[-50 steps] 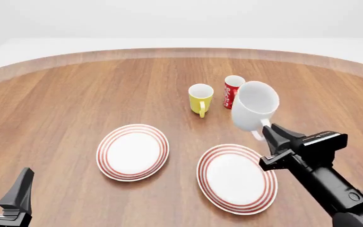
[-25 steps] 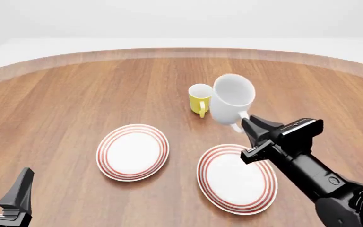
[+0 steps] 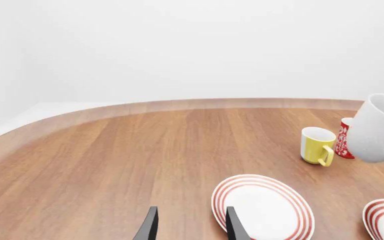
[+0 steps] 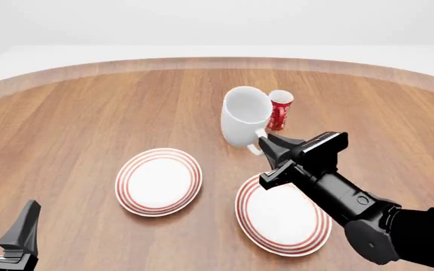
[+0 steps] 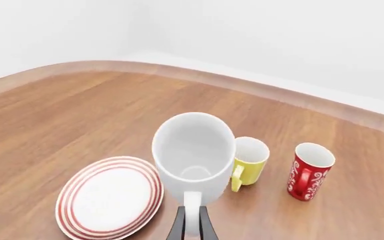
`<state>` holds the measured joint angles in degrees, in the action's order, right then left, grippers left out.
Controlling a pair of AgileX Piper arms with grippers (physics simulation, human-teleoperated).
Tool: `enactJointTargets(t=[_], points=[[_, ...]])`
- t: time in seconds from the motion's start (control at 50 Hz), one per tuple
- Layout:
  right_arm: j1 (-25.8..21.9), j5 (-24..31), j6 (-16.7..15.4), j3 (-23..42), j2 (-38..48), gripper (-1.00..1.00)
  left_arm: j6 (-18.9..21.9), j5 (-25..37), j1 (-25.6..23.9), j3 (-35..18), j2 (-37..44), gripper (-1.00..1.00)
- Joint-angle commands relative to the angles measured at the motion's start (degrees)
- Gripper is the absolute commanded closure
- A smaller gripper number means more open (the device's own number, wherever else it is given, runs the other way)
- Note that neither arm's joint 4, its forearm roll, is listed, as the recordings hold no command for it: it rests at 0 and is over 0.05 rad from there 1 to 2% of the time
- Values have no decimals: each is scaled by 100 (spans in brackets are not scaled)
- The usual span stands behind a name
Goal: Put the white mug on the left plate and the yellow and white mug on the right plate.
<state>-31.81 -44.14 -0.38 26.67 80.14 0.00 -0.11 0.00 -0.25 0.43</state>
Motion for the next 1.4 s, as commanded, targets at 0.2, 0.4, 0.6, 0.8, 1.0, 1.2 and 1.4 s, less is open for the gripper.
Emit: enactJointTargets(t=[0.2,0.4,0.6,0.8,1.0,1.2,1.4], points=[[-506,-174,98,663,707,100,0,0,0,0,0,-100],[-667,-273,163,910,1040,100,0,0,0,0,0,-100],[-817,-250,163,1307,1429,100,0,0,0,0,0,-100],[-953,-233,217,1670,1801,100,0,0,0,0,0,-100],[-1069,-249,291,1822,2036,100,0,0,0,0,0,-100],[-1193,-154,319,1916,2258,100,0,0,0,0,0,-100],[-1231,-76,291,1945,2382,100,0,0,0,0,0,-100]])
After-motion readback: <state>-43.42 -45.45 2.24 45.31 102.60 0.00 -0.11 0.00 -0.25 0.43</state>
